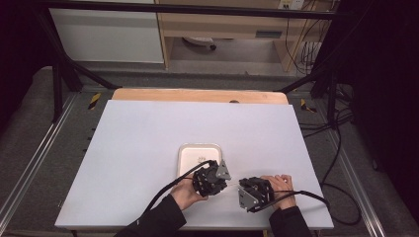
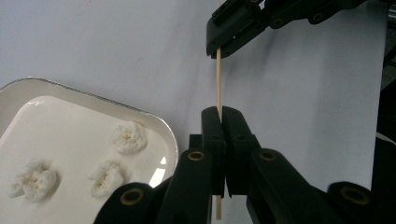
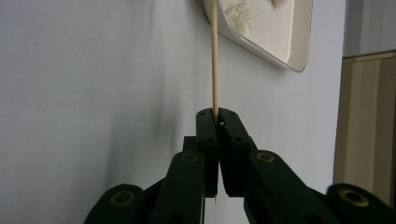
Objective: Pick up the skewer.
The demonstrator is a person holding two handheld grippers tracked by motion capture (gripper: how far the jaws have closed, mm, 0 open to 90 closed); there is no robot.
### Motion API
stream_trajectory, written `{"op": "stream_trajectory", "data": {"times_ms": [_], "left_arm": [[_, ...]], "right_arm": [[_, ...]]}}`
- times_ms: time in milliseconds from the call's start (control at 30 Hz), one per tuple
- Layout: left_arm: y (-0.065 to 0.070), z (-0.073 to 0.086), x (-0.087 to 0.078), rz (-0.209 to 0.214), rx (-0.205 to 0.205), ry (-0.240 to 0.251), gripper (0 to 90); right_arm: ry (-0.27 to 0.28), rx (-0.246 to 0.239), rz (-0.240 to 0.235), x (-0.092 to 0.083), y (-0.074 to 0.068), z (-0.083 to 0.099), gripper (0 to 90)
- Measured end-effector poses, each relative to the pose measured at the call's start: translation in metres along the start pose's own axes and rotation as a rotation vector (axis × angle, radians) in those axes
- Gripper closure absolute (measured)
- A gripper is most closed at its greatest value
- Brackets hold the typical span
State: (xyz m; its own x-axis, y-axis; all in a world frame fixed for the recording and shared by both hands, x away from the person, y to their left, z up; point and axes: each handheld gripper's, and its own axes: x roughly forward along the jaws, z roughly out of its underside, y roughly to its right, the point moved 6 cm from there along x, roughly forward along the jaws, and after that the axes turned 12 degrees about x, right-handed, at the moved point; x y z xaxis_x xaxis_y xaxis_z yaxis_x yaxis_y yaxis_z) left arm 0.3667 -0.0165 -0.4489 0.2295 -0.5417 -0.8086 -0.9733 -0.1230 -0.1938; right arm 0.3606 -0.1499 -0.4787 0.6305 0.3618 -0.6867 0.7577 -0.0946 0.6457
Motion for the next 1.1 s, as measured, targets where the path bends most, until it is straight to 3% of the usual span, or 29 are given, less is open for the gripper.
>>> {"op": "stream_trajectory", "data": {"times_ms": [233,467,667,1100], "left_arm": [[-0.002,0.001,-0.001,0.000,-0.008,-0.016,87.4],[-0.005,0.007,0.002,0.034,-0.004,-0.132,79.1],[-0.004,0.008,0.008,0.051,0.003,-0.188,82.1],[0.001,0.010,0.012,0.048,0.034,-0.224,88.3]], "right_arm": [[0.005,-0.024,0.006,-0.001,-0.001,-0.001,88.9],[-0.011,-0.050,0.018,-0.001,0.001,-0.005,88.9],[-0.022,-0.078,0.013,-0.001,0.001,-0.008,89.0],[-0.028,-0.088,0.021,-0.001,0.000,-0.008,88.9]]}}
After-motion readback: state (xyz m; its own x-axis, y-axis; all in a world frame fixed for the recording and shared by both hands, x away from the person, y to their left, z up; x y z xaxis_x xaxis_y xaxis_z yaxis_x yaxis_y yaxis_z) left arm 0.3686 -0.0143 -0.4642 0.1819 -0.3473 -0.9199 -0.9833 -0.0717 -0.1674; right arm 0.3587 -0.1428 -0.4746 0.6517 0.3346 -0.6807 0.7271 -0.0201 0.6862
